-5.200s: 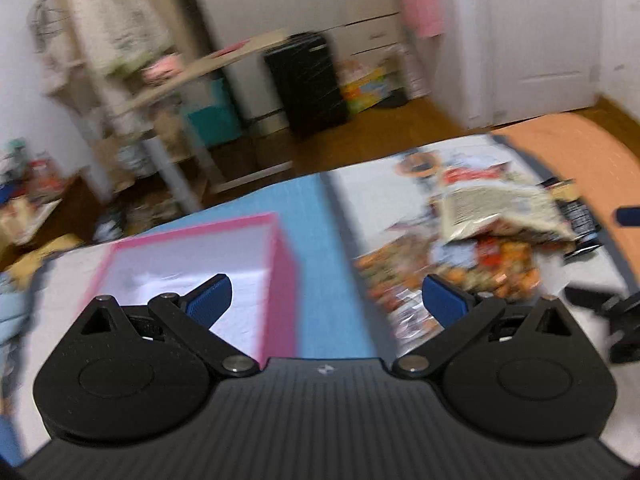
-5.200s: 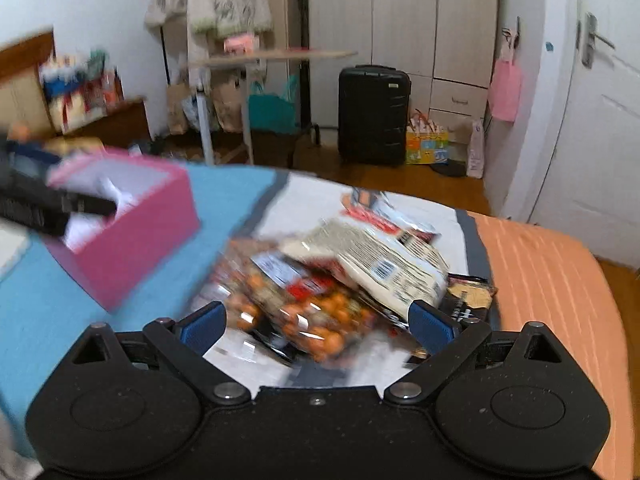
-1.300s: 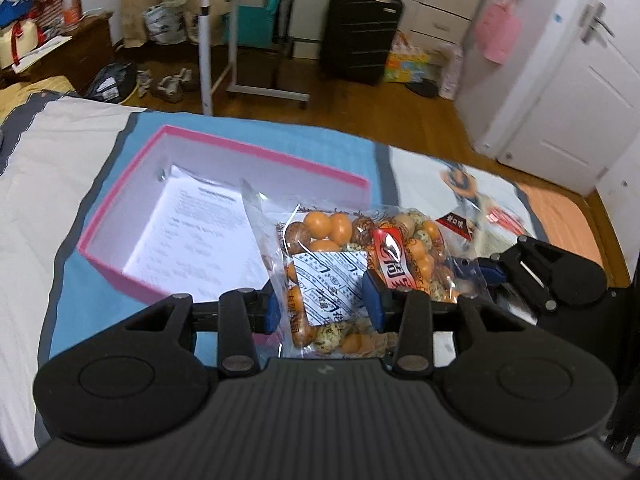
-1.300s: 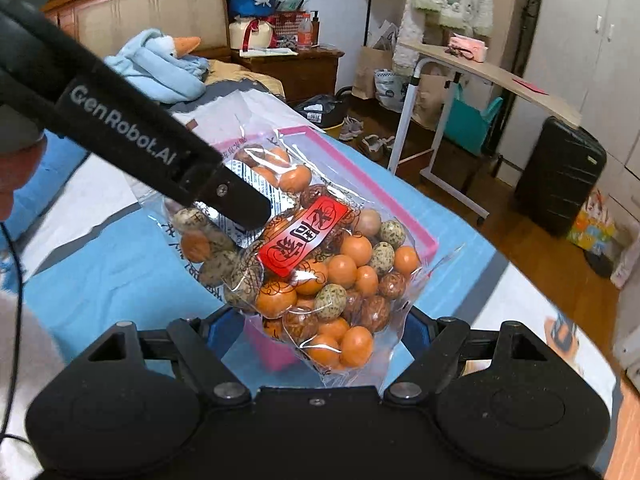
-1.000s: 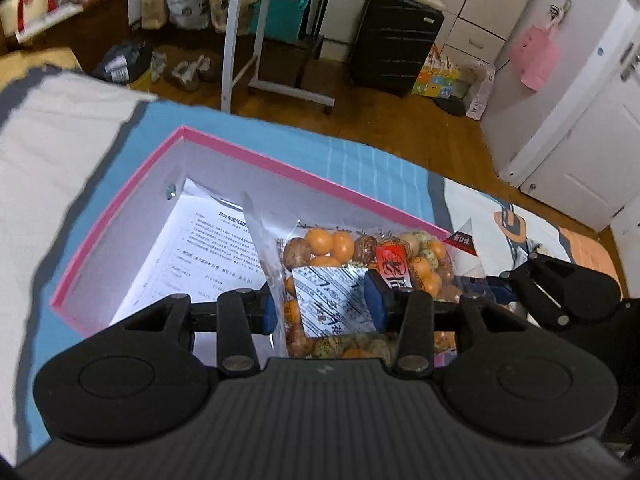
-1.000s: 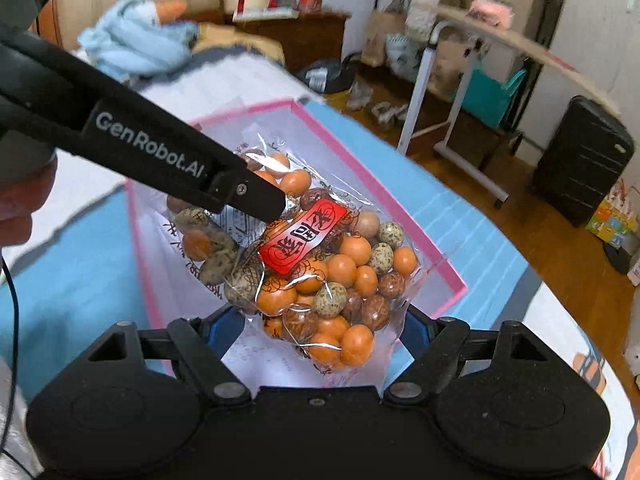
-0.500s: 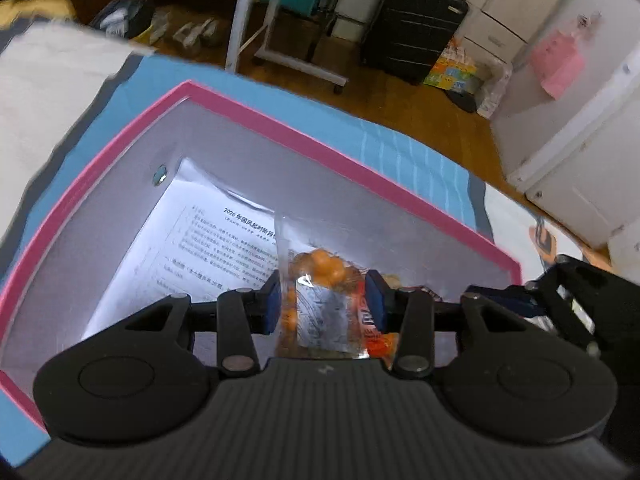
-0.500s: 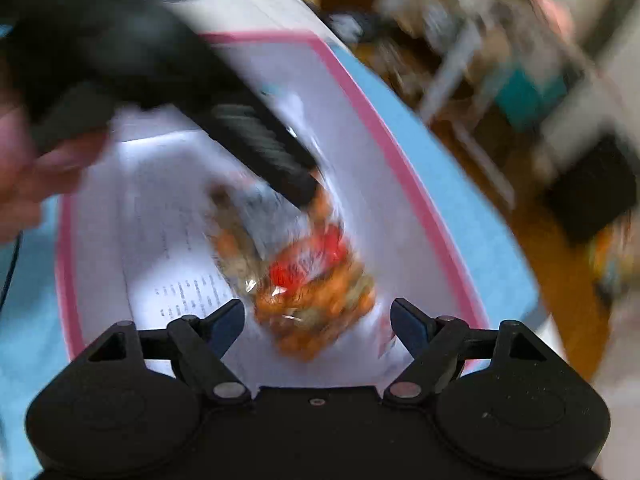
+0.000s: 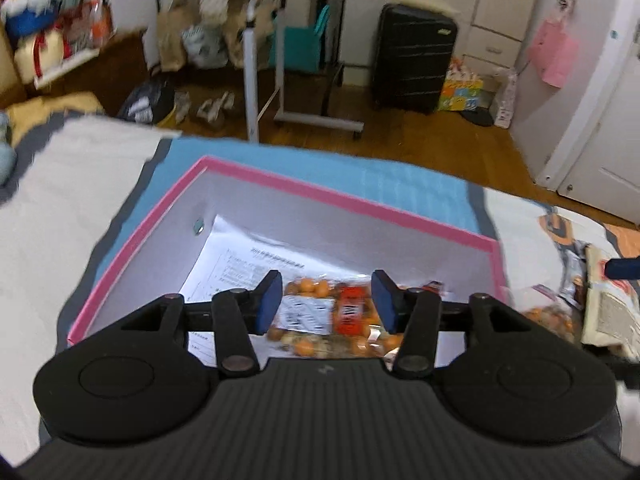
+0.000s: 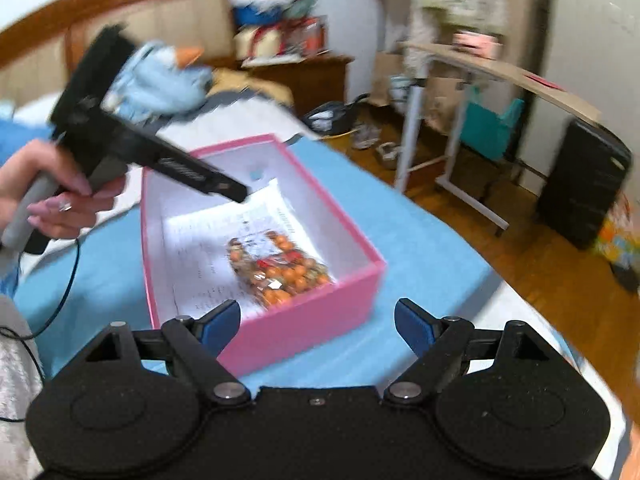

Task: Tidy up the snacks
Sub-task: 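Move the left gripper back to the pile and grasp the second candy-egg bag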

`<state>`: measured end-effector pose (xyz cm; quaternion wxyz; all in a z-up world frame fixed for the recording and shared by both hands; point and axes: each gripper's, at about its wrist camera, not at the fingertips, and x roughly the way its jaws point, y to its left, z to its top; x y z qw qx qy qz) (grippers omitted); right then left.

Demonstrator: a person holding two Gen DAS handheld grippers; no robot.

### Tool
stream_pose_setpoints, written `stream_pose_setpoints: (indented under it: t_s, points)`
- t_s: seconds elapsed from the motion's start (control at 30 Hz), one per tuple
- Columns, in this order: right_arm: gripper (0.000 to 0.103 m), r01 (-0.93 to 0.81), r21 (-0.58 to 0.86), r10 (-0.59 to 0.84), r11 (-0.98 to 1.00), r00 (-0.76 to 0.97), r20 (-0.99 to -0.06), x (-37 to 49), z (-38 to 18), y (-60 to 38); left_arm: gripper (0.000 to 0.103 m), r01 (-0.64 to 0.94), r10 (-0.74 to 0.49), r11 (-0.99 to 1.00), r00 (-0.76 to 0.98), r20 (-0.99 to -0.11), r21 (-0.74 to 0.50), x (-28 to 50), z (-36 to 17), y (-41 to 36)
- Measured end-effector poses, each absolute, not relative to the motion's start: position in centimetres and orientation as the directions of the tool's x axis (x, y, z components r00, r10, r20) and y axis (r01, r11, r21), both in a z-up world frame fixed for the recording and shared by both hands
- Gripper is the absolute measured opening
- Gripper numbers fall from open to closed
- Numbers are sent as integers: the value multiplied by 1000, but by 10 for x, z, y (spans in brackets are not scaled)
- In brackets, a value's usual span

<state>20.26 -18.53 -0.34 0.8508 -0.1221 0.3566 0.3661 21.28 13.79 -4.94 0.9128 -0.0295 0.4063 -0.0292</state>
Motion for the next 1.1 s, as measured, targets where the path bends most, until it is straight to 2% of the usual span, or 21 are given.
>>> stream_pose_setpoints:
  t_s: [0.17, 0.37, 0.43, 0.47, 0.53, 0.6, 0.8, 0.97, 1.1]
  points:
    - [88, -627, 101, 527, 772, 544, -652, 182, -11, -234, 58, 133, -76, 991, 664, -744, 18, 183, -24, 82]
    - [88, -590, 114, 528, 800, 600, -601, 141, -20, -248, 67, 273, -204, 961, 621, -757, -36, 156, -5, 19]
    - [90, -596, 121, 543, 793, 603, -585, 130, -21, -252, 78, 323, -261, 944, 593, -762, -72, 153, -3, 3]
    - [94, -600, 118, 546, 791, 604, -580, 123, -23, -254, 79, 337, -292, 936, 575, -764, -104, 156, -3, -3]
    - [97, -600, 104, 536, 793, 607, -587, 117, -33, -254, 80, 349, -332, 924, 536, -777, -154, 158, -7, -17]
    - [97, -595, 95, 510, 798, 582, -634, 119, -52, -255, 80, 351, -345, 920, 507, -790, -177, 158, -17, -31]
    - [97, -517, 151, 455, 842, 533, -714, 133, -104, -247, 80, 321, -328, 928, 463, -823, -189, 163, -65, -56]
    - [97, -422, 116, 363, 899, 571, -736, 152, -134, -233, 80, 298, -323, 933, 441, -837, -203, 174, -100, -53]
    - [97, -421, 22, 296, 907, 599, -744, 161, -147, -222, 77, 308, -379, 914, 415, -827, -264, 177, -118, -50]
